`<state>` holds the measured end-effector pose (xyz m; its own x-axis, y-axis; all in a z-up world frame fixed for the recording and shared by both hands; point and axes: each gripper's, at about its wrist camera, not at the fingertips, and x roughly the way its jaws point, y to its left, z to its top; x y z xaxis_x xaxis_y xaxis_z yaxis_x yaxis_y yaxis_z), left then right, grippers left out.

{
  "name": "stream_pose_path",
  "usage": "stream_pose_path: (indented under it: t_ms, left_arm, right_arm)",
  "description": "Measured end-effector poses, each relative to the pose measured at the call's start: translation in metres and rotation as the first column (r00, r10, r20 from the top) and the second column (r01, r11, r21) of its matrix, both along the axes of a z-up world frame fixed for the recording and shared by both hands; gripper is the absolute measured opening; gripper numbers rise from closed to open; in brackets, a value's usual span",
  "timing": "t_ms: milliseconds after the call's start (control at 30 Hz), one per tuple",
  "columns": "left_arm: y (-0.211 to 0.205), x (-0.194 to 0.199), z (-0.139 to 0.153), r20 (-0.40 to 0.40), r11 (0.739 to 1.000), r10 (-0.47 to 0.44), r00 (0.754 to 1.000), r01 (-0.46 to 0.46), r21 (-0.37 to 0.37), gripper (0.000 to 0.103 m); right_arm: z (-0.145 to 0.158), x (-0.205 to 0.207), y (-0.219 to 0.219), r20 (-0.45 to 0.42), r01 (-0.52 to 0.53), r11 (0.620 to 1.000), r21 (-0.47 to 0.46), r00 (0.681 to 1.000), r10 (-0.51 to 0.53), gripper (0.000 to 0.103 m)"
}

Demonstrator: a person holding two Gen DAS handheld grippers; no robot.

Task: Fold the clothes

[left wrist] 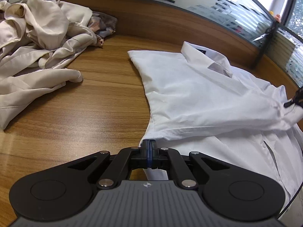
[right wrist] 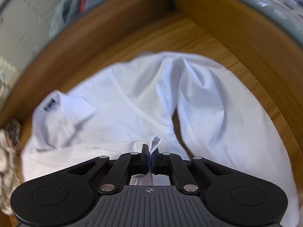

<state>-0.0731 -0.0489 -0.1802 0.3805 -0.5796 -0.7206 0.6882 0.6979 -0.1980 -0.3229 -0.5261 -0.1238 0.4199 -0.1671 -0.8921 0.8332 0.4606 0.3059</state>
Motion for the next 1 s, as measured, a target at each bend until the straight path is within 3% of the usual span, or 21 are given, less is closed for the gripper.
stream_pose_path:
  t_ms: [67,133,167,233,300,367,467,667,833,933,967,1000]
  left_arm:
    - [-0.003,-0.002,0.001,-0.011,0.999,0.036,0.999,-0.036,0.012,0.002]
    - [-0.007,-0.003,0.003,-0.026,0.998,0.064,0.998,-0.063,0.017,0.003]
    - [-0.008,-0.003,0.004,-0.039,0.997,0.072,0.997,-0.071,0.013,0.009]
    - [-0.010,-0.005,0.008,-0.074,0.995,0.098,0.992,-0.097,0.009,0.019]
    - [-0.011,-0.009,0.013,-0.102,0.991,0.132,0.986,-0.133,-0.005,0.031]
    - [-0.011,-0.015,0.020,-0.117,0.986,0.162,0.980,-0.166,-0.026,0.033]
    - [-0.009,-0.021,0.028,-0.165,0.971,0.219,0.962,-0.232,-0.061,0.036]
    - [-0.011,-0.019,0.019,-0.299,0.918,0.335,0.893,-0.381,-0.109,0.036]
    - [-0.014,-0.010,0.009,-0.420,0.853,0.410,0.810,-0.504,-0.139,0.036]
    - [-0.018,-0.011,0.002,-0.433,0.834,0.441,0.786,-0.537,-0.125,0.035]
    - [-0.019,-0.012,0.002,-0.428,0.829,0.450,0.784,-0.545,-0.127,0.034]
    - [-0.020,-0.013,0.003,-0.423,0.825,0.461,0.780,-0.552,-0.120,0.018]
  right_arm:
    - [-0.013,0.003,-0.004,-0.020,-0.055,0.998,-0.011,0.998,0.055,0.013]
    - [-0.015,0.004,-0.003,-0.028,-0.128,0.991,-0.042,0.992,0.127,0.014]
    - [-0.013,0.004,-0.001,-0.032,-0.165,0.985,-0.057,0.986,0.163,0.015]
    - [-0.002,-0.004,0.004,-0.011,-0.188,0.978,-0.086,0.982,0.188,0.024]
    - [0.011,-0.014,0.010,0.015,-0.198,0.973,-0.117,0.979,0.201,0.040]
    - [0.025,-0.026,0.018,0.030,-0.211,0.965,-0.153,0.976,0.218,0.051]
    - [0.033,-0.044,0.028,0.033,-0.222,0.963,-0.152,0.973,0.229,0.052]
    - [-0.006,-0.077,0.036,0.048,-0.139,0.990,-0.018,0.989,0.140,0.054]
    - [-0.024,-0.084,0.028,0.129,-0.070,0.997,0.021,0.989,0.066,0.048]
    - [-0.033,-0.083,0.021,0.151,-0.065,0.996,0.062,0.987,0.055,0.029]
    - [-0.036,-0.082,0.019,0.149,-0.065,0.995,0.072,0.987,0.053,0.018]
    - [-0.037,-0.080,0.018,0.143,-0.064,0.995,0.076,0.988,0.053,0.004]
